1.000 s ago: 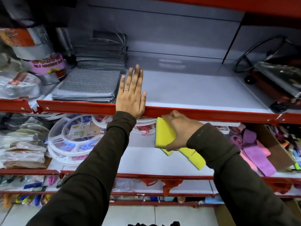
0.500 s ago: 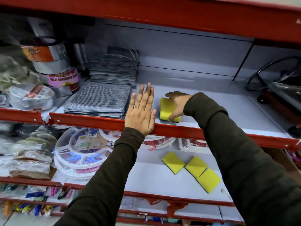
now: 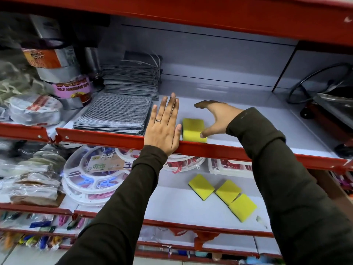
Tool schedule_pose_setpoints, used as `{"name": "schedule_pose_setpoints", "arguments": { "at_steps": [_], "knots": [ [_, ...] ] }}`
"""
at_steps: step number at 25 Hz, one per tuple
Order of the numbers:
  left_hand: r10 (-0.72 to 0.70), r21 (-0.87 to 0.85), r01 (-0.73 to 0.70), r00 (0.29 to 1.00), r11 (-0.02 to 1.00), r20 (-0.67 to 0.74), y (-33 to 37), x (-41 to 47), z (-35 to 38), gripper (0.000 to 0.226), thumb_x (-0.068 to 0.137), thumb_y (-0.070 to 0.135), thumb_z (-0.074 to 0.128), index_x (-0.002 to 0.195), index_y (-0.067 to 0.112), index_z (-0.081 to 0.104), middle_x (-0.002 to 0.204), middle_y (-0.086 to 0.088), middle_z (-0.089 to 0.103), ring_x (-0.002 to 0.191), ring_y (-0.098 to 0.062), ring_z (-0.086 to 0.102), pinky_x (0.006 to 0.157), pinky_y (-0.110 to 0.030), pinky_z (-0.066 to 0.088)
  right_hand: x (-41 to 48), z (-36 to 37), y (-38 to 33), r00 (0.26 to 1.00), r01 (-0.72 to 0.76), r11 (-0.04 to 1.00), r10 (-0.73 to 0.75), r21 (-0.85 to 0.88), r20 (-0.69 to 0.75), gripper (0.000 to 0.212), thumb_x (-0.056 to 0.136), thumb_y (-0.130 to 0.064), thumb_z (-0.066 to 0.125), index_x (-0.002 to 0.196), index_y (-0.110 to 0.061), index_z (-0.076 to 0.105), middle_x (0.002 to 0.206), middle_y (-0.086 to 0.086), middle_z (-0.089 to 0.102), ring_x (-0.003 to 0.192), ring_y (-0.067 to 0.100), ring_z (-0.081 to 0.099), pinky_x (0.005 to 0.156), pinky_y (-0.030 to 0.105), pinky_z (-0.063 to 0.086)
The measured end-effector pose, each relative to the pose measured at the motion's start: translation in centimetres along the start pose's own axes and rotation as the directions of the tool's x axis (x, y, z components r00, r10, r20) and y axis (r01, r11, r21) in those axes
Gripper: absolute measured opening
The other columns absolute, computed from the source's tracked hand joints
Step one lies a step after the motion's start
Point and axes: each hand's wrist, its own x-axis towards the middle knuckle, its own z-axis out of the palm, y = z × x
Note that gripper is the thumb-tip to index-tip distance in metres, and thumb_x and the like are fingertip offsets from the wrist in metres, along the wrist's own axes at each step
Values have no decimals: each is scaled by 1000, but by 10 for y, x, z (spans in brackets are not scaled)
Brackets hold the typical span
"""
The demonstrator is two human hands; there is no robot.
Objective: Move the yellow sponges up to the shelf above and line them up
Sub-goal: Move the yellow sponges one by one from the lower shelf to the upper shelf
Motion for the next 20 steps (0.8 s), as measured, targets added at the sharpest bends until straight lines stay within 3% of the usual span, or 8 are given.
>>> {"name": "schedule_pose_setpoints", "arguments": {
  "at_steps": [5,10,12,16,18,20],
  "knots": [
    [-13,-9,13,1000,1000,4,1,0,-2,70,101,35,27,163,7,10,171,-12,13,159,-29,10,131,-41,-5,-63,0,0,1000,30,988,-31,153,-1,74,68,-32,83,134,-28,49,133,-4,55,116,15,54,83,24,41],
    [-19,-9,19,1000,1000,-2,1,-1,-1,70,101,34,28,163,6,11,171,-13,14,158,-30,10,130,-39,-8,-91,42,0,981,-44,938,-24,344,192,63,69,-27,83,126,-29,56,116,-8,64,95,16,66,81,26,53],
    [-18,-3,18,1000,1000,-5,0,-1,0,70,100,34,30,163,6,12,170,-13,15,158,-30,10,130,-40,-8,-87,72,8,955,-115,940,15,322,297,69,69,-27,83,131,-27,52,120,-5,62,100,19,64,86,31,54],
    [-19,9,19,1000,1000,-11,0,-2,2,71,100,34,30,163,7,12,170,-13,15,159,-30,10,130,-41,-7,-60,141,34,805,-257,960,149,111,574,84,71,-20,83,143,-23,40,141,2,52,122,25,55,94,31,47],
    [-15,13,16,1000,1000,-10,-1,-2,3,71,99,34,31,163,7,12,170,-13,14,159,-30,8,131,-41,-6,-43,172,48,777,-236,972,196,-12,598,89,72,-14,81,147,-20,34,150,7,42,132,28,47,103,35,44],
    [-6,18,6,1000,1000,-14,-2,-2,5,72,99,34,31,163,7,11,170,-13,14,159,-30,8,131,-42,-6,-27,200,60,795,-193,978,204,-81,571,98,71,-8,79,152,-17,24,157,11,29,140,30,37,111,37,39]
  ]
}}
